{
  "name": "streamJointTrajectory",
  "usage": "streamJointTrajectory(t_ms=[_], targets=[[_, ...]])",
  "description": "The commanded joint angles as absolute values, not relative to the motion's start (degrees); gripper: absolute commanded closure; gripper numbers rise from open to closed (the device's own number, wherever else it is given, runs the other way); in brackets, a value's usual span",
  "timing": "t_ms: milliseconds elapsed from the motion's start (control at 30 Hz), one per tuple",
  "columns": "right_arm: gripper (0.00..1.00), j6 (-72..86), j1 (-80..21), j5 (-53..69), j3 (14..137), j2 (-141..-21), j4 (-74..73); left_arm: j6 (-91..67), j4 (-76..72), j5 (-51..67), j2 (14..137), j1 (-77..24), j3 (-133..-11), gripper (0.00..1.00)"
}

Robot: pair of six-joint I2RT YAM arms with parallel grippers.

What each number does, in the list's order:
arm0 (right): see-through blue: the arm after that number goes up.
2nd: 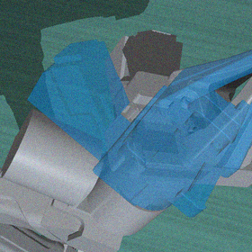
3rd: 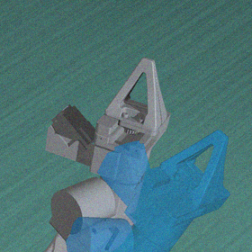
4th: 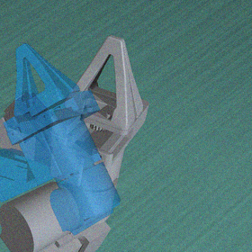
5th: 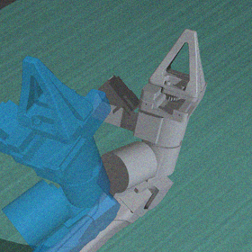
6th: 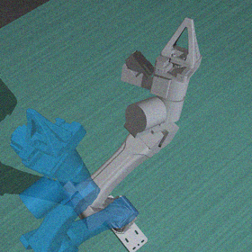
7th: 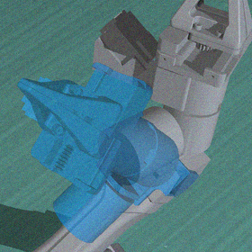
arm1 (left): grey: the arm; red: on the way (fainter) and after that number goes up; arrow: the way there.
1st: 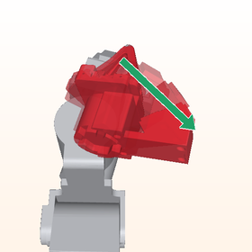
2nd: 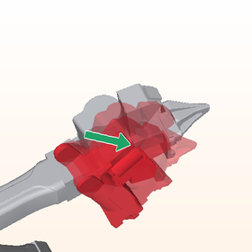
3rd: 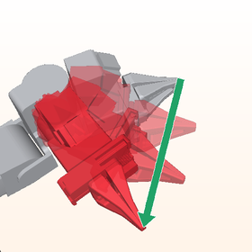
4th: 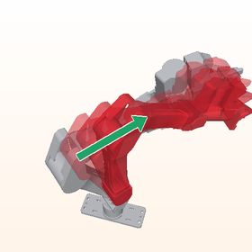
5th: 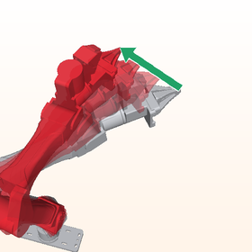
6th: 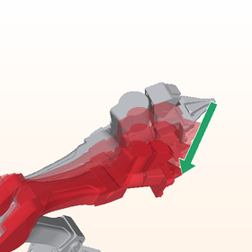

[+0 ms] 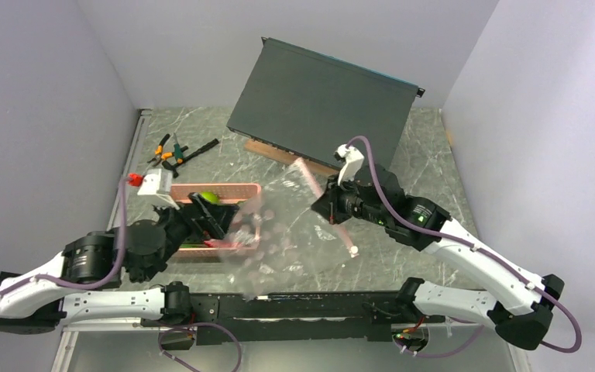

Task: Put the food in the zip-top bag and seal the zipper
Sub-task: Pick up the zipper food storage bag at the corner of the board.

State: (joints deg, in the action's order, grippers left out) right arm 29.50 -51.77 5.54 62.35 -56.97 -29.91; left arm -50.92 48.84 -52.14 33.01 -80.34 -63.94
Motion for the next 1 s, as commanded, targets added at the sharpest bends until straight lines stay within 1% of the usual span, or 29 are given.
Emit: streamJointTrajectory(t_ms=[0, 100, 167, 233, 300, 367, 433, 533, 633, 733, 833, 967], targets=[[1.00, 23.42, -51.34, -22.44, 64.43, -53.11, -43.42, -45.72, 40.93, -46.86, 39.20, -80.40, -65.46, 0.01], [1.00, 21.87, -51.23, -28.36, 66.56, -51.21, -48.61, -42.95, 36.71, -42.04, 44.14, -78.81, -66.67, 0.01], [1.00, 20.20, -51.35, -28.01, 67.77, -49.52, -49.77, -42.59, 35.08, -35.55, 48.29, -74.15, -68.14, 0.01], [1.00, 17.09, -51.34, -21.02, 67.61, -47.92, -47.95, -43.17, 32.78, -26.16, 52.18, -68.88, -68.71, 0.01], [1.00, 14.69, -51.34, -10.69, 66.65, -47.39, -45.48, -44.61, 30.13, -18.32, 56.23, -64.79, -68.75, 0.02], [1.00, 15.12, -51.34, -3.73, 65.29, -47.25, -42.74, -45.34, 27.12, -14.44, 58.79, -63.58, -68.57, 0.06], [1.00, 16.03, -51.33, -0.64, 65.03, -47.71, -41.40, -46.61, 24.04, -12.41, 60.49, -63.55, -68.49, 0.07], [1.00, 15.98, -51.32, -0.35, 65.15, -48.52, -40.58, -48.54, 18.65, -8.94, 61.86, -63.55, -67.83, 0.09], [1.00, 14.71, -51.33, 1.25, 64.45, -49.50, -39.46, -51.14, 15.24, -8.23, 62.54, -63.49, -66.82, 0.09], [1.00, 15.22, -51.37, 4.33, 63.07, -50.69, -36.73, -54.68, 14.89, -10.60, 63.02, -63.38, -66.26, 0.10], [1.00, 16.98, -51.40, 8.08, 62.25, -51.44, -33.47, -57.57, 17.05, -14.00, 63.59, -62.99, -67.38, 0.14], [1.00, 17.71, -51.42, 8.47, 61.22, -51.70, -31.05, -58.99, 18.05, -17.59, 64.59, -62.85, -68.79, 0.19]])
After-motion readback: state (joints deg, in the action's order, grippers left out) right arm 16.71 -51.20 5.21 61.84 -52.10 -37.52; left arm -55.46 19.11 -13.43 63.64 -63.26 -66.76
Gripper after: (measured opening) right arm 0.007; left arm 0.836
